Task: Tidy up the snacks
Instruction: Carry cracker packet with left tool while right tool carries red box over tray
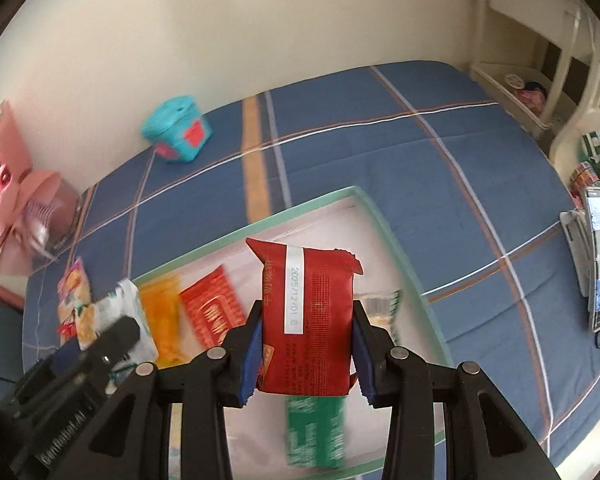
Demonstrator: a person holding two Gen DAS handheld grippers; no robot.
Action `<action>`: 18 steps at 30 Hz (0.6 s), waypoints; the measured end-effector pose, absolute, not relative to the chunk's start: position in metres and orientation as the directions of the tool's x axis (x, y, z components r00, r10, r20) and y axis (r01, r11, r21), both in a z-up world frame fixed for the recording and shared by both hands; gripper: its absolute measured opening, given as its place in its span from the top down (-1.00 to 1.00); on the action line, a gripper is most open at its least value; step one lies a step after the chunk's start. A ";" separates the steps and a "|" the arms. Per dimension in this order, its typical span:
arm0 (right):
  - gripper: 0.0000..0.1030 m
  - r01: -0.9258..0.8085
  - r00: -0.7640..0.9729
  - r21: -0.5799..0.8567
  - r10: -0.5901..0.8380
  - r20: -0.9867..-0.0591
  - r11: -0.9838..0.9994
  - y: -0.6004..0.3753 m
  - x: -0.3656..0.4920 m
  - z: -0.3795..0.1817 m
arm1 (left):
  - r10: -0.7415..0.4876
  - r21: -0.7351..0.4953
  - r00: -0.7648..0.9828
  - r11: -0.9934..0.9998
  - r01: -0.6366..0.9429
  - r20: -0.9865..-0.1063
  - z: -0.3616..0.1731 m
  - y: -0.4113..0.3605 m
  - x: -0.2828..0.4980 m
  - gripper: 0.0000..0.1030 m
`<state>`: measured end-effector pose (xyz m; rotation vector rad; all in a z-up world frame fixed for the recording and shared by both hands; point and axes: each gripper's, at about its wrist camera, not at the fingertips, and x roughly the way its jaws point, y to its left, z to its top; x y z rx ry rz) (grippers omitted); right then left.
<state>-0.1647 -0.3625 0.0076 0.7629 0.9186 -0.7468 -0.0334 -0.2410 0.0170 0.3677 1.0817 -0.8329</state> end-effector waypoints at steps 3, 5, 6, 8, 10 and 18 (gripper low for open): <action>0.19 0.826 0.413 0.256 -0.232 -0.881 0.501 -0.373 -0.174 0.004 | -0.411 -0.113 0.207 0.631 0.767 -0.888 0.012 -0.253 -0.042 -0.11; 0.19 0.826 0.417 0.260 -0.234 -0.878 0.500 -0.378 -0.175 0.002 | -0.408 -0.109 0.204 0.624 0.773 -0.890 0.009 -0.259 -0.045 -0.11; 0.19 0.825 0.418 0.259 -0.234 -0.878 0.502 -0.379 -0.175 0.000 | -0.407 -0.107 0.204 0.622 0.775 -0.890 0.007 -0.261 -0.045 -0.11; 0.19 0.823 0.418 0.256 -0.234 -0.878 0.508 -0.382 -0.172 -0.003 | -0.404 -0.101 0.205 0.619 0.779 -0.891 0.005 -0.264 -0.045 -0.11; 0.19 0.818 0.418 0.254 -0.229 -0.879 0.516 -0.383 -0.169 -0.008 | -0.402 -0.098 0.206 0.617 0.781 -0.892 0.001 -0.266 -0.042 -0.11; 0.19 0.817 0.394 0.234 -0.216 -0.893 0.527 -0.387 -0.158 -0.030 | -0.389 -0.083 0.212 0.617 0.782 -0.897 -0.016 -0.273 -0.034 -0.11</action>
